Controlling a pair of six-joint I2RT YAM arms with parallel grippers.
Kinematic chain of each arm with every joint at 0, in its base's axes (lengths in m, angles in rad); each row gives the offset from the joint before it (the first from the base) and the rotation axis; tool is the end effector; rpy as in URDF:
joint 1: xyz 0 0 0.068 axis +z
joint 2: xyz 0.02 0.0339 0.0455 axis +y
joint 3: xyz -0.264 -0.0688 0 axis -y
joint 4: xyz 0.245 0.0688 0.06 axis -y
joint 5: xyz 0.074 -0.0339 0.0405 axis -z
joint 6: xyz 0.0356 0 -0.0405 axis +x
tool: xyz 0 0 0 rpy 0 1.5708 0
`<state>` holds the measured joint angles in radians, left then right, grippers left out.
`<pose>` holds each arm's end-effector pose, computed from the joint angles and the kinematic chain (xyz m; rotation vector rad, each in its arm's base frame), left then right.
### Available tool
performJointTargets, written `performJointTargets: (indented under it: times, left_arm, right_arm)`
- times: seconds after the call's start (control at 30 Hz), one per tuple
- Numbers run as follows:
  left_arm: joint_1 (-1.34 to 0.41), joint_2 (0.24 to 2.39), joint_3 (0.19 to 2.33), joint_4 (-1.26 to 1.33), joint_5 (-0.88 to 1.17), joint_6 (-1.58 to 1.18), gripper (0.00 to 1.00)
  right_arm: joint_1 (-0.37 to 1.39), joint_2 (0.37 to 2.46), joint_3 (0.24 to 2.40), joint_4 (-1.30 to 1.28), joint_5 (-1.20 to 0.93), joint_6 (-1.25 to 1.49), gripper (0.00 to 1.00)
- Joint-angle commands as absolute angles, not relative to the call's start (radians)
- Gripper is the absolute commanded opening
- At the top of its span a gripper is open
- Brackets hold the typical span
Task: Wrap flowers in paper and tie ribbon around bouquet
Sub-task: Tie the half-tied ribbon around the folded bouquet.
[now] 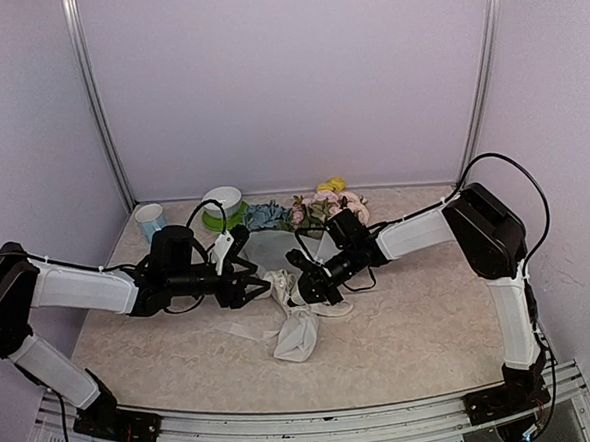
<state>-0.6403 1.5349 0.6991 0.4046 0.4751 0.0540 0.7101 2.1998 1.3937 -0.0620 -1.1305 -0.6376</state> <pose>0.2431 -0.2014 0.1917 0.9859 1.8003 -0.8457 0.3171 0.3151 0.1237 -1.7196 1.3581 1.3812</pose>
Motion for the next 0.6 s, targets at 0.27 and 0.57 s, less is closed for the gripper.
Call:
performJointTargets:
  times: [0.27, 0.57]
  left_arm:
    - [-0.750, 1.590, 0.707, 0.429, 0.446, 0.322, 0.71]
    - [-0.755, 1.691, 0.793, 0.397, 0.473, 0.332, 0.41]
  right_arm:
    - [0.703, 2.210, 1.404, -0.102, -1.110, -0.646, 0.00]
    - [0.703, 2.206, 1.400, -0.104, -1.103, -0.645, 0.00]
